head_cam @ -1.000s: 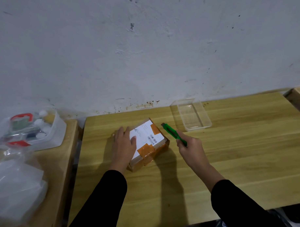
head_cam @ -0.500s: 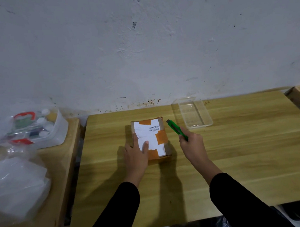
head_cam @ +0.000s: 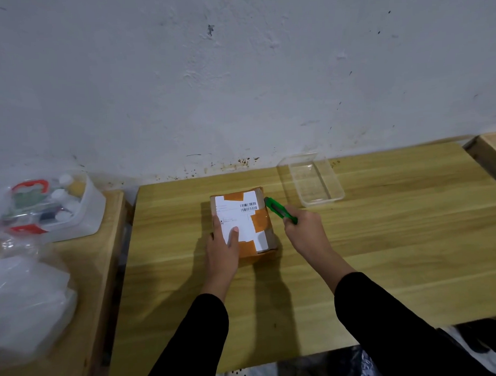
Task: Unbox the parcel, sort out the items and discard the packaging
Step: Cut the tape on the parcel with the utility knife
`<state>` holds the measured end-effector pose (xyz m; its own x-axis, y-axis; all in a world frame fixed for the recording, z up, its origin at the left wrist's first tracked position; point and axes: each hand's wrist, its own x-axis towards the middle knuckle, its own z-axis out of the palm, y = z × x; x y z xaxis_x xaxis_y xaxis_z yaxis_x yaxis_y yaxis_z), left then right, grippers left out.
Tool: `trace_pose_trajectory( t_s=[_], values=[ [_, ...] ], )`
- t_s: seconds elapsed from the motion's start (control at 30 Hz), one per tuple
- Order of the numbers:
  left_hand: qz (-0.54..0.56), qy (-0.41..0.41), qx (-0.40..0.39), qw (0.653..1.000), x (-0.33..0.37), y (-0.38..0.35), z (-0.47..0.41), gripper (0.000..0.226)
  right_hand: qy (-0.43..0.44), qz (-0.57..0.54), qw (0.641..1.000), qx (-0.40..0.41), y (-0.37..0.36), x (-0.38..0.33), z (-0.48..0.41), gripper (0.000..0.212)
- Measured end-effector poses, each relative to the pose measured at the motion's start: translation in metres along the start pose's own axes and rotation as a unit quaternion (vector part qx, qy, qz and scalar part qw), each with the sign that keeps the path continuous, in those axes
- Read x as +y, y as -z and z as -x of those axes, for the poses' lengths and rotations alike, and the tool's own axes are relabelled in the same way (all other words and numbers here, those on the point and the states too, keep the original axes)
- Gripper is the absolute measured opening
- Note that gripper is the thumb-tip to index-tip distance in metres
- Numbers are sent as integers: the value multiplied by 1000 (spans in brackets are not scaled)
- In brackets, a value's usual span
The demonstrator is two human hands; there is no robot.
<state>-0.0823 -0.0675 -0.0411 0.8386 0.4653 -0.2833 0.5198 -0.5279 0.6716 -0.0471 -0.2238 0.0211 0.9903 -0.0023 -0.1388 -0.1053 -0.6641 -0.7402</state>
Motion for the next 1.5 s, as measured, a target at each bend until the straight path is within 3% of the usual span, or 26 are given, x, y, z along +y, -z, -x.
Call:
trace_pose_trajectory(
  t_s=[0.43, 0.77, 1.03, 1.17, 1.23, 1.37, 1.5],
  values=[
    [20, 31, 32, 999, 3, -4, 4, 62, 0, 63, 997, -35, -1, 11, 16, 30],
    [4, 49, 41, 998, 8, -3, 8, 63, -8, -4, 1000, -25, 13, 31, 56, 35],
    [83, 66, 61, 992, 18, -5, 21, 64, -25, -68, 997, 16, 23, 42, 62, 36],
    [-87, -57, 74, 992, 17, 9, 1, 63, -22, -90, 994, 52, 19, 32, 45, 35],
    [-153, -129, 45, 979, 20, 18, -13, 61, -20, -88, 994, 60, 16, 26, 33, 35],
    [-266, -248, -61, 930, 31, 27, -41, 58, -27, -98, 993, 61, 8, 19, 13, 35],
    [-360, -275, -107, 885, 27, 27, -63, 57, -31, -101, 993, 55, 0, 17, -1, 35]
  ],
)
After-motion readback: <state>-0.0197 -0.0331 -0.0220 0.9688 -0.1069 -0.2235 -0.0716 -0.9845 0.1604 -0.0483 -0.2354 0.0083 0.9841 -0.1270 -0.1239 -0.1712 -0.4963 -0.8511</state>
